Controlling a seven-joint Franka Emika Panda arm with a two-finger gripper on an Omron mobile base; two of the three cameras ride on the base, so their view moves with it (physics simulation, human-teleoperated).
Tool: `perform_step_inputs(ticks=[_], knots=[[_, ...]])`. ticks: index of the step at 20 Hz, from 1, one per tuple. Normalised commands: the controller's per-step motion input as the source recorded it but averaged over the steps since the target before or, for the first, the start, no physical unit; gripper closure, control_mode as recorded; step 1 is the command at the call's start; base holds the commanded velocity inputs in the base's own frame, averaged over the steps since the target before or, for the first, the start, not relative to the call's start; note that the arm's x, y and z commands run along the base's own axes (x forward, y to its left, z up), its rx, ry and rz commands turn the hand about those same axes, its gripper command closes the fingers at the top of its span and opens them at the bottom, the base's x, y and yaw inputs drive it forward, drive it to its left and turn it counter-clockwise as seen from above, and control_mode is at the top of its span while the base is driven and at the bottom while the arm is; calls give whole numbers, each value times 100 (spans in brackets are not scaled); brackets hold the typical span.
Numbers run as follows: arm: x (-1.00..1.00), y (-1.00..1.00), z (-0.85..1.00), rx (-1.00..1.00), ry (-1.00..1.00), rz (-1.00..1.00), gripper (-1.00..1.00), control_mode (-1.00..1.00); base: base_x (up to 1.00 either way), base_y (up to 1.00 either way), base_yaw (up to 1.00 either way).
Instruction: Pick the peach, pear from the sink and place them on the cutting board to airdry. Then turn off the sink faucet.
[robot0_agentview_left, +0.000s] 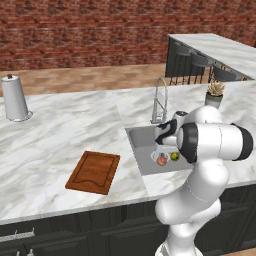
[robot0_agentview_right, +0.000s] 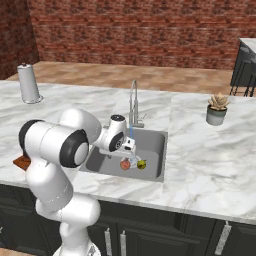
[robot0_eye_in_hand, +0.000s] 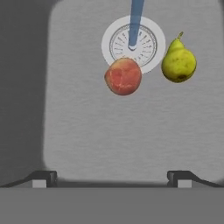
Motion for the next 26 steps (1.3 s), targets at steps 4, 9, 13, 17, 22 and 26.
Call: perform_step_inputs(ticks=[4,9,13,17,22,26], knots=[[11,0,-16,0,0,0,-100,-100,0,0,0],[8,0,-22,0,0,0,-100,-100,0,0,0],[8,0,-22,0,0,0,-100,-100,0,0,0],[13,0,-21,0,0,0,-100,-100,0,0,0],[19,0,-17,0,0,0,-100,-100,0,0,0],[19,0,-15,0,0,0,-100,-100,0,0,0]])
